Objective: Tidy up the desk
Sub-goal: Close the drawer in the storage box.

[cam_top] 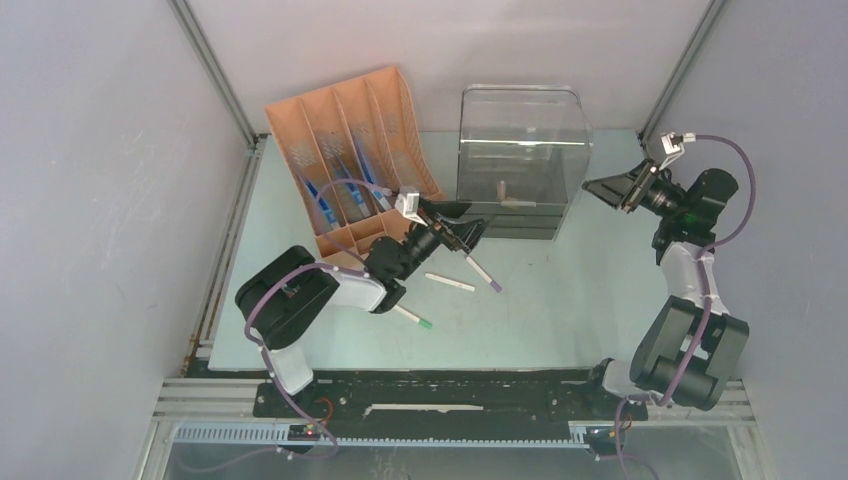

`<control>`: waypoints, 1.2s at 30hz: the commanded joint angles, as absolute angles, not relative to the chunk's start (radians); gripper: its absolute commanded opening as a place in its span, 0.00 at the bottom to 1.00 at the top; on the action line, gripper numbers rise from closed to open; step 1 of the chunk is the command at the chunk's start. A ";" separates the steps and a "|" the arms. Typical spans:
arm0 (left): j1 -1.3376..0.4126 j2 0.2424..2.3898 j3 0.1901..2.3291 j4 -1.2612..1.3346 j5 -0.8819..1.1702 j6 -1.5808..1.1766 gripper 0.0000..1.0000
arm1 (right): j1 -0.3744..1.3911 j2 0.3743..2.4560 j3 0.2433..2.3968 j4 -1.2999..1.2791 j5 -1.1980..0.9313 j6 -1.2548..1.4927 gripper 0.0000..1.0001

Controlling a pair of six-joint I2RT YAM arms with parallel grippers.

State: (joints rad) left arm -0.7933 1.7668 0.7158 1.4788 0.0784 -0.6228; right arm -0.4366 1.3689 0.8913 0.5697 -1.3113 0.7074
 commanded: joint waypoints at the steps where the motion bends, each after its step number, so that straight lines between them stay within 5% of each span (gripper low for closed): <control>1: -0.787 1.720 0.654 1.519 0.036 -0.638 1.00 | -0.458 1.306 0.936 0.345 -1.260 0.466 0.52; 16: -0.805 1.505 0.379 1.464 -0.131 -0.558 1.00 | -0.507 1.209 0.939 0.233 -1.224 0.300 0.55; 21: -0.835 1.267 0.363 1.124 -0.200 -0.468 1.00 | -0.521 1.128 0.939 0.195 -1.223 0.254 0.55; 27: -0.850 1.016 0.391 0.681 -0.254 -0.419 1.00 | -0.455 0.977 0.938 -0.137 -1.168 -0.010 0.57; 31: -0.850 0.866 0.337 0.588 -0.230 -0.402 1.00 | -0.423 0.886 0.912 -0.287 -1.158 -0.156 0.59; 36: -0.833 0.668 0.208 0.561 -0.209 -0.474 1.00 | -0.472 0.749 0.757 -0.132 -1.212 -0.122 0.73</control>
